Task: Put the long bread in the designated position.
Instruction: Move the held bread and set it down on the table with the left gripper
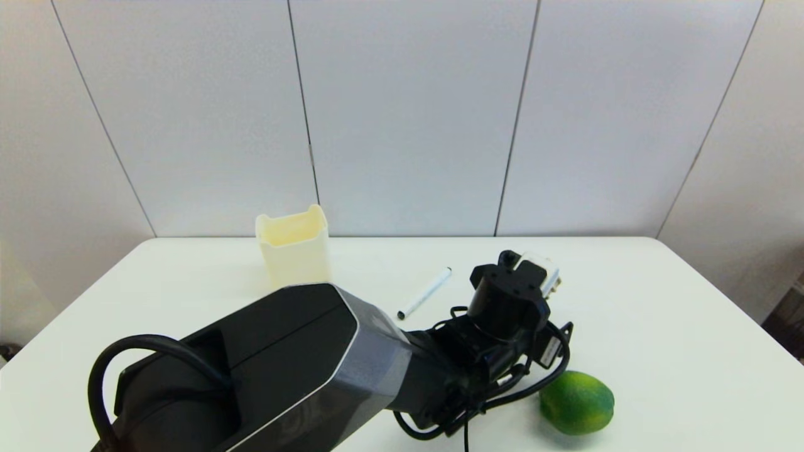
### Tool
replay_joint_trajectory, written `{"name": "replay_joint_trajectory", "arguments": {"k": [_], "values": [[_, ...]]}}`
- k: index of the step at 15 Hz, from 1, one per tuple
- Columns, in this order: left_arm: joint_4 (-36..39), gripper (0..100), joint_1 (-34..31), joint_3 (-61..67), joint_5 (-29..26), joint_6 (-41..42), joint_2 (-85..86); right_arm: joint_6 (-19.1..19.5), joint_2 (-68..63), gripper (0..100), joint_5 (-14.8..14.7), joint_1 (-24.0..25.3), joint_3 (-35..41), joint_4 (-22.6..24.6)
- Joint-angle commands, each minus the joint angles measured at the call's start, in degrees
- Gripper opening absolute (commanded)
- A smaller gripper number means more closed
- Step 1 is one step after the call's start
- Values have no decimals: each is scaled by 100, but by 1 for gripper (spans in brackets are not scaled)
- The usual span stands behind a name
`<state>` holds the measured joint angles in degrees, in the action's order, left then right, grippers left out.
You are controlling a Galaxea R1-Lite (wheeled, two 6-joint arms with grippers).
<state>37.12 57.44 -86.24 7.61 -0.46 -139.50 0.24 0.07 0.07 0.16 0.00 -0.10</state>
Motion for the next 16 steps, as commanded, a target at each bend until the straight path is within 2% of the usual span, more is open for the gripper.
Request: {"name": "replay_joint_trajectory", "arguments": {"k": [1, 6, 11, 16], "values": [[-363, 100, 4, 54, 48, 55, -245, 2, -7, 100, 1, 2, 0, 1], [-399, 100, 4, -7, 109, 169, -130, 2, -7, 100, 1, 2, 0, 1], [-355, 100, 13, -288, 92, 881, 221, 2, -7, 100, 1, 2, 0, 1], [-232, 100, 153, -455, 83, 521, 10, 2, -7, 100, 1, 2, 0, 1]]}}
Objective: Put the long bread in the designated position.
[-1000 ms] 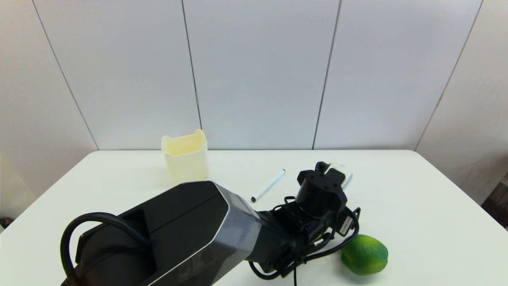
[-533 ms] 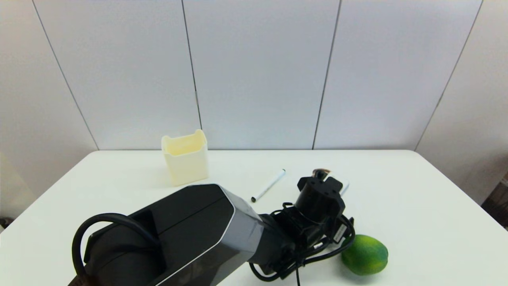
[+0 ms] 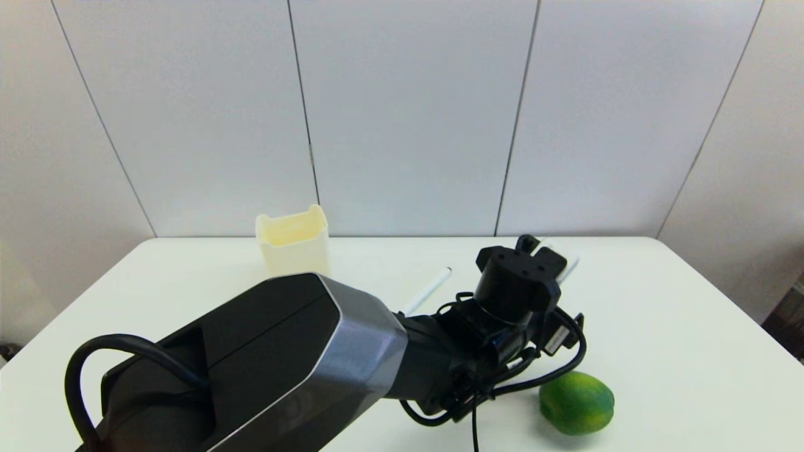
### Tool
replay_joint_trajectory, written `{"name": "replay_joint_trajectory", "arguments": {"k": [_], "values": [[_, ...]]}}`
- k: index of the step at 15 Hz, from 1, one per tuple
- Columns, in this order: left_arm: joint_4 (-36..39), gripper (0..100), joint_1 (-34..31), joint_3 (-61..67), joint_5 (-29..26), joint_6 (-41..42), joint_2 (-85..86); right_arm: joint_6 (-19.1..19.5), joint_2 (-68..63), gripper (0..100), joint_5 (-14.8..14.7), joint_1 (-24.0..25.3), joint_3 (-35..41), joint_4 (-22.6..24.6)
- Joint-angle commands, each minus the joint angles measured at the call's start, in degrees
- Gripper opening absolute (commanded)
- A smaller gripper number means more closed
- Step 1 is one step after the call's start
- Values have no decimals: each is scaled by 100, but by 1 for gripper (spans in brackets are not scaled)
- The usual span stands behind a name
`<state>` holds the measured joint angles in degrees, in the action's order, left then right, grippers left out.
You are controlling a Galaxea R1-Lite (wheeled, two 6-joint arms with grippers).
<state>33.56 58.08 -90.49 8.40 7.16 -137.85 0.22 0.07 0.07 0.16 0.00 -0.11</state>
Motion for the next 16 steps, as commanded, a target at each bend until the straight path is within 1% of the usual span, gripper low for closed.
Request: {"name": "replay_joint_trajectory", "arguments": {"k": [1, 5, 9, 12, 14, 16], "values": [[124, 100, 90, -39, 13, -346, -163, 4, -7, 100, 1, 2, 0, 2], [133, 100, 63, -92, 39, -434, 373, 4, -7, 100, 1, 2, 0, 2], [-51, 100, -350, -408, -49, -390, 1217, 4, -7, 100, 1, 2, 0, 2], [-790, 100, -912, -197, -119, -241, 1955, 4, -7, 100, 1, 2, 0, 2], [-1660, 100, -1325, 357, -119, -21, 2474, 4, -7, 100, 1, 2, 0, 2], [-2899, 100, -1817, 1156, -119, 146, 3062, 4, -7, 100, 1, 2, 0, 2]]}}
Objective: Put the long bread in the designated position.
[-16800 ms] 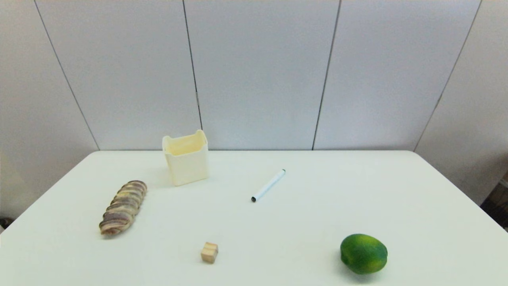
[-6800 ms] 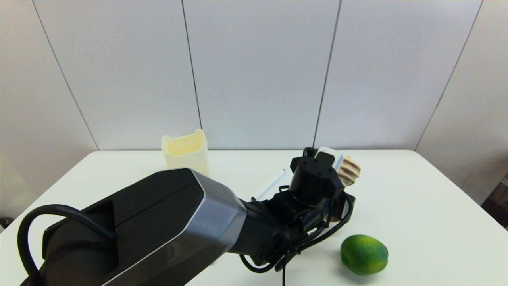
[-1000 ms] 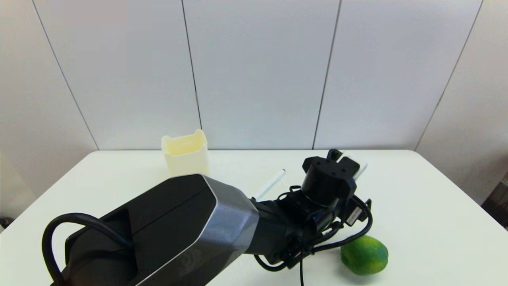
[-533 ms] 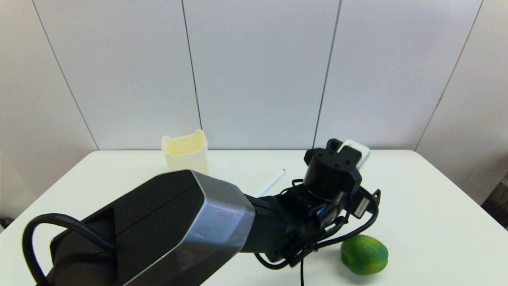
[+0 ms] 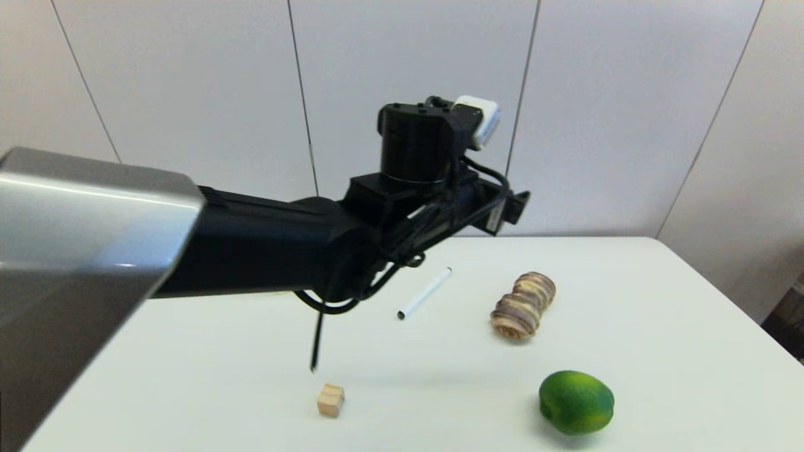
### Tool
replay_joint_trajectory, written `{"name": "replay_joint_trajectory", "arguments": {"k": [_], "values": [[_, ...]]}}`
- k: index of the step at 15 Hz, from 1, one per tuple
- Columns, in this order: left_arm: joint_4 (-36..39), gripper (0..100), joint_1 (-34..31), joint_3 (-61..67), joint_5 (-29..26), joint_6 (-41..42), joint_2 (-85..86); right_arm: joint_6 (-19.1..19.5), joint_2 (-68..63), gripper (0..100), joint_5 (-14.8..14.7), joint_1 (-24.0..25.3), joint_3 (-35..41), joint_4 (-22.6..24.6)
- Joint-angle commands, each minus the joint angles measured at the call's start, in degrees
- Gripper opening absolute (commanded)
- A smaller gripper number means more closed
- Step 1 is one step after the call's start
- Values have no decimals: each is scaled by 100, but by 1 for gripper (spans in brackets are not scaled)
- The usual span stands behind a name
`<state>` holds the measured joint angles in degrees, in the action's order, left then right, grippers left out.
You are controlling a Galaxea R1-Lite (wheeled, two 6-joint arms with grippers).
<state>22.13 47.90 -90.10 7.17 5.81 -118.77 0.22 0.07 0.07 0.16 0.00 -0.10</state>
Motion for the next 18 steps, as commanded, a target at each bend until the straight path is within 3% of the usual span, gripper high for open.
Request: {"name": "replay_joint_trajectory", "arguments": {"k": [1, 9, 14, 18], "values": [[-2327, 100, -1037, 1390, 13, 262, 1366, 4, -7, 100, 1, 2, 0, 1], [-6229, 100, -3331, 1961, 13, 148, 2631, 4, -7, 100, 1, 2, 0, 1], [-6581, 100, -4552, 1917, 109, 166, 3457, 4, -7, 100, 1, 2, 0, 1], [-6537, 100, -4948, 1970, 145, 78, 4424, 4, -7, 100, 1, 2, 0, 1]]}}
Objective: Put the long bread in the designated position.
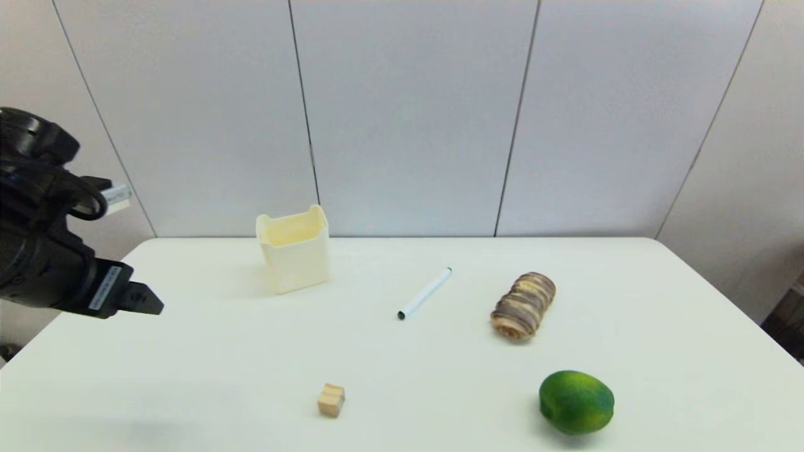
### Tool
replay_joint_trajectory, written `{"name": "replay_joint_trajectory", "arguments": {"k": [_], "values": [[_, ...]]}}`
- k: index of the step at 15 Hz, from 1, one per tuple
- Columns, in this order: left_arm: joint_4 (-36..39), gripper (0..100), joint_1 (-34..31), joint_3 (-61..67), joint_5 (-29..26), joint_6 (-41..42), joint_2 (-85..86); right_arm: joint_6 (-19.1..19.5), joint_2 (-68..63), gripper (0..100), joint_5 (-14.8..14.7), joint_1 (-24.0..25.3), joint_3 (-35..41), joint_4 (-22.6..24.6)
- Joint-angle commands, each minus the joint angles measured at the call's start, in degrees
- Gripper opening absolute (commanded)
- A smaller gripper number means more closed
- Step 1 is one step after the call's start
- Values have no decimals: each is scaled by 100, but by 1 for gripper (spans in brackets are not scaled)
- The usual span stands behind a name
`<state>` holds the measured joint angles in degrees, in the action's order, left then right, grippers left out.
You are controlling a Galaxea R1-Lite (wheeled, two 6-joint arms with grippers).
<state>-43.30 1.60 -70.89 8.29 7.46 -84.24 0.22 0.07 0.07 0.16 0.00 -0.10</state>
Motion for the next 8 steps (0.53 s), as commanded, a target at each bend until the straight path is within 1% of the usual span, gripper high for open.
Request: {"name": "replay_joint_trajectory", "arguments": {"k": [1, 3, 5, 8], "values": [[50, 100, -318, 75, 24, -175, 1287, 4, -7, 100, 1, 2, 0, 1], [357, 100, -318, 400, 15, -412, 1981, 4, -7, 100, 1, 2, 0, 1], [946, 100, -318, 998, 24, -438, 2887, 4, -7, 100, 1, 2, 0, 1], [1939, 100, -292, 2352, -12, -403, 4486, 4, -7, 100, 1, 2, 0, 1]]}}
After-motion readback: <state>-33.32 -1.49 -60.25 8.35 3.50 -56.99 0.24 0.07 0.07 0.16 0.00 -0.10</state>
